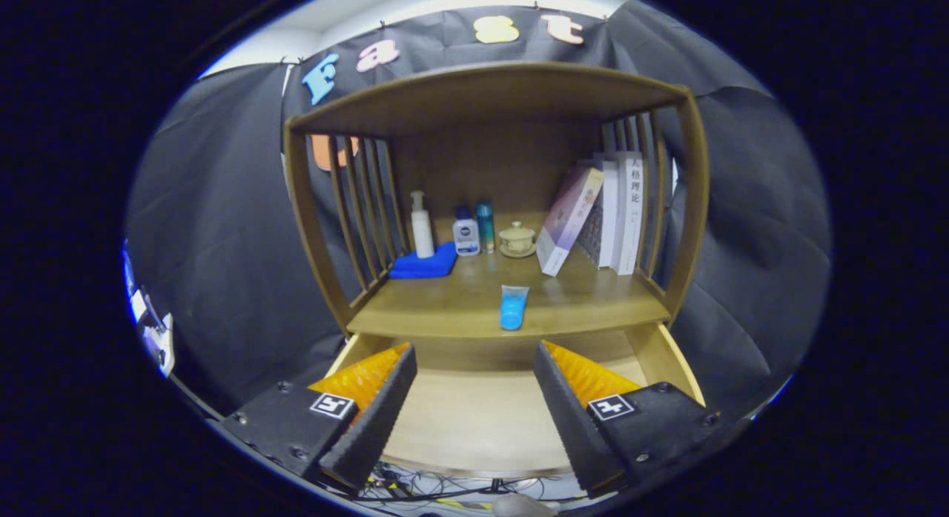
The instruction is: Pull open the drawer, take out the items inside it, and place them on the countertop above the cabinet.
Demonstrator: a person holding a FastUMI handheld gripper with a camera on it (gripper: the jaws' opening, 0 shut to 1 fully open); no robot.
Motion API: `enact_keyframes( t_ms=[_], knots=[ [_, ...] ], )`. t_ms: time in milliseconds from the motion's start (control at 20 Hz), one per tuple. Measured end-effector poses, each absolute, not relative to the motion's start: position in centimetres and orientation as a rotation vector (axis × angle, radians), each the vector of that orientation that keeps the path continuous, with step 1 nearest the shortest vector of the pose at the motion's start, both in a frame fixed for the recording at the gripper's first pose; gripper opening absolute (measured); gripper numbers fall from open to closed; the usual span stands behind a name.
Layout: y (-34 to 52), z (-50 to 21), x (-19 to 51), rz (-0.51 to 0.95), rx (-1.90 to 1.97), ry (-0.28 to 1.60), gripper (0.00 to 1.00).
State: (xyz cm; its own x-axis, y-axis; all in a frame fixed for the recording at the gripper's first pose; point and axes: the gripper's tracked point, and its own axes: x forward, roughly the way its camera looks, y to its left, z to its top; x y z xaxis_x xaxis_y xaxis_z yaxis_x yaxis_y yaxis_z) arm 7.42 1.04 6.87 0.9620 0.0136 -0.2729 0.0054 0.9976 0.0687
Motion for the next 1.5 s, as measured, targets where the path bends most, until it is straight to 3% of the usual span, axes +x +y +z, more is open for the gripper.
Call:
enact_keyframes(
  t_ms=[400,650,1100,1500],
  knots=[
    [2.3,6.8,-0.4,0.053,0.054,0.059,0.99],
    [0.5,3.8,-3.2,-0.018,0.041,-0.025,0.99],
    [-1.9,-7.6,-4.3,-0.093,0.007,0.072,1.0],
    [-2.1,-14.9,-0.8,-0.119,-0.03,0.162,1.0]
  ],
)
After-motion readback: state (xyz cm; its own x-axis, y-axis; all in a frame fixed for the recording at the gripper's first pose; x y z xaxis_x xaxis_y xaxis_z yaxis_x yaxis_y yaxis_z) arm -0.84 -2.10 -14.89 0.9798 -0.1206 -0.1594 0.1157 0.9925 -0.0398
